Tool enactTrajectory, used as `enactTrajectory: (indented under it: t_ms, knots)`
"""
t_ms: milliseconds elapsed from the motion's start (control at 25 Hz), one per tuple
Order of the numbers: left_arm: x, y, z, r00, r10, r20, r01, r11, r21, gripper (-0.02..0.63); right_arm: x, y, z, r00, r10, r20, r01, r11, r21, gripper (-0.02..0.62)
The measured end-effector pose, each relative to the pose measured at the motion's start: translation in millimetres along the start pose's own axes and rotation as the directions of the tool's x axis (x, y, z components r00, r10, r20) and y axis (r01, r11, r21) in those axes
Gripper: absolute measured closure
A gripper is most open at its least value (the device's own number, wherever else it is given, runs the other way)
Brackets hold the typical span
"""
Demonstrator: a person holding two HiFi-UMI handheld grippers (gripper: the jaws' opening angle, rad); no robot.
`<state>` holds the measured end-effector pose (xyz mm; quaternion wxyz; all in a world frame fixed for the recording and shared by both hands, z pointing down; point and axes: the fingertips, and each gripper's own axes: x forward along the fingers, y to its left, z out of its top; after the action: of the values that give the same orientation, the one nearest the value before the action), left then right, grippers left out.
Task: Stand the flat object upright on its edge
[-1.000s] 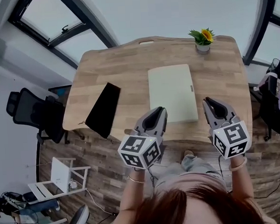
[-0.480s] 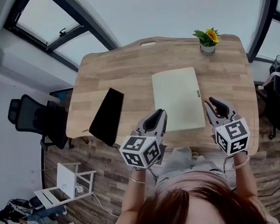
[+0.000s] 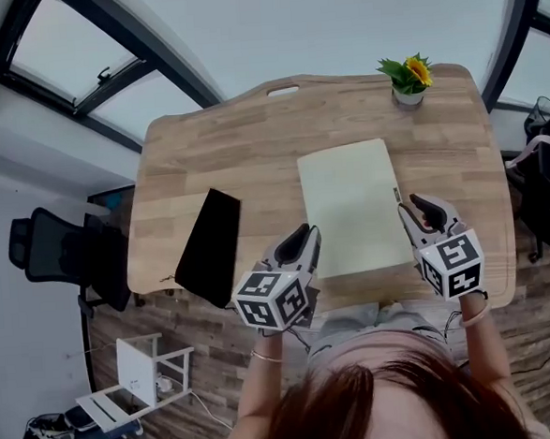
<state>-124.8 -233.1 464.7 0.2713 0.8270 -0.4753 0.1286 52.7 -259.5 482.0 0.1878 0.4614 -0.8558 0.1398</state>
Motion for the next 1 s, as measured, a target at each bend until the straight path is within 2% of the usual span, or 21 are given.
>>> enactTrajectory:
  t_ms: [400, 880, 1000]
  knots:
    - [28, 49, -14, 0.996, -0.011, -0.088, 0.006, 0.998, -0.064, 0.515, 40, -11, -25, 0.995, -0.014, -0.102, 0.017, 0.999, 0.033, 0.469]
    - [70, 83, -42, 0.982, -0.057, -0.182, 0.024, 0.983, -0.181, 0.47, 81, -28, -58, 0.979, 0.006, -0.203, 0.023, 0.99, 0.142, 0.42]
    - [80, 88, -43, 0.978, -0.069, -0.194, 0.03, 0.98, -0.198, 0.451, 89, -33, -64, 0.978, 0.019, -0.209, 0.025, 0.978, 0.205, 0.407]
